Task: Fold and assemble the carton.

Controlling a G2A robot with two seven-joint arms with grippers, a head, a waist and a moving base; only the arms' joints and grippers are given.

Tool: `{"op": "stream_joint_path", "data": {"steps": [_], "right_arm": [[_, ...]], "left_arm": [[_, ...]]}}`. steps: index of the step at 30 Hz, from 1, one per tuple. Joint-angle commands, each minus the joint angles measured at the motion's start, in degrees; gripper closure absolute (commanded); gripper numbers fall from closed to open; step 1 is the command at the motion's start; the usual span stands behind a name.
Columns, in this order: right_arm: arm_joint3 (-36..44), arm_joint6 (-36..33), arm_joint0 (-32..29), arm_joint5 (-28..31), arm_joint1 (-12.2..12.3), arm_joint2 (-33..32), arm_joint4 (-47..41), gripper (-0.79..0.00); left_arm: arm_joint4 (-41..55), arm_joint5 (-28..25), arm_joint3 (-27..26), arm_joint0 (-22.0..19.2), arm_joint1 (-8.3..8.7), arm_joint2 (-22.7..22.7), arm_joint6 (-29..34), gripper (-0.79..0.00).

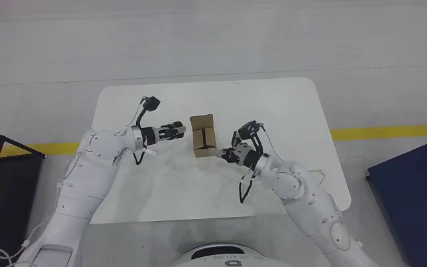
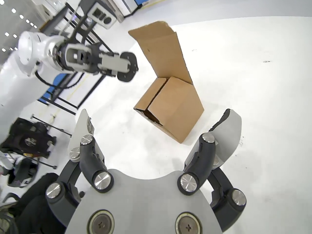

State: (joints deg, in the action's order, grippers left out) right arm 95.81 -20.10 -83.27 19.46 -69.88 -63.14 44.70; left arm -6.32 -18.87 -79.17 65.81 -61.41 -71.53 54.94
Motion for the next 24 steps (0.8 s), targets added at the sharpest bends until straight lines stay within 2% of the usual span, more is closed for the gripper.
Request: {"op": "stream_joint_path", "data": {"steps": [1, 4, 7, 9, 11, 16, 20, 24], "right_arm": [[2.17, -1.63, -0.63, -3.14, 0.10, 0.80, 5.06, -0.785], [4.25, -6.55, -0.79, -7.00, 0.18, 2.22, 9.97, -0.785], [4.97, -12.61, 0.57, -12.47, -0.16, 4.99, 14.84, -0.785], [4.69, -14.25, 1.88, -16.93, -0.68, 7.18, 17.79, -0.785], [3.79, -14.87, 3.21, -19.71, -1.21, 8.95, 18.98, -0.785], [1.08, -14.99, 5.60, -26.45, -2.23, 10.49, 20.32, -0.785], [-0.07, -14.90, 6.34, -28.73, -2.64, 10.32, 19.83, -0.785], [-0.44, -14.20, 6.24, -29.19, -2.71, 9.22, 19.01, -0.785]], "left_arm": [[2.45, -3.41, 3.20, -1.26, -0.20, 0.22, -0.89, -0.299], [2.68, -5.45, 7.68, -4.27, -0.75, 1.81, -2.82, -0.271], [0.56, -4.70, 11.87, -8.87, -1.73, 5.12, -4.59, -0.271], [-0.94, -4.57, 14.59, -12.20, -2.61, 7.88, -5.53, -0.265], [-1.28, -4.81, 17.02, -15.11, -3.63, 10.71, -6.18, -0.283], [-1.03, -5.65, 22.81, -20.44, -6.10, 16.82, -6.25, -0.252], [1.10, -7.74, 27.19, -22.78, -7.52, 19.50, -4.77, -0.231], [5.73, -12.16, 30.33, -23.60, -8.35, 20.61, -0.95, -0.222]]}}
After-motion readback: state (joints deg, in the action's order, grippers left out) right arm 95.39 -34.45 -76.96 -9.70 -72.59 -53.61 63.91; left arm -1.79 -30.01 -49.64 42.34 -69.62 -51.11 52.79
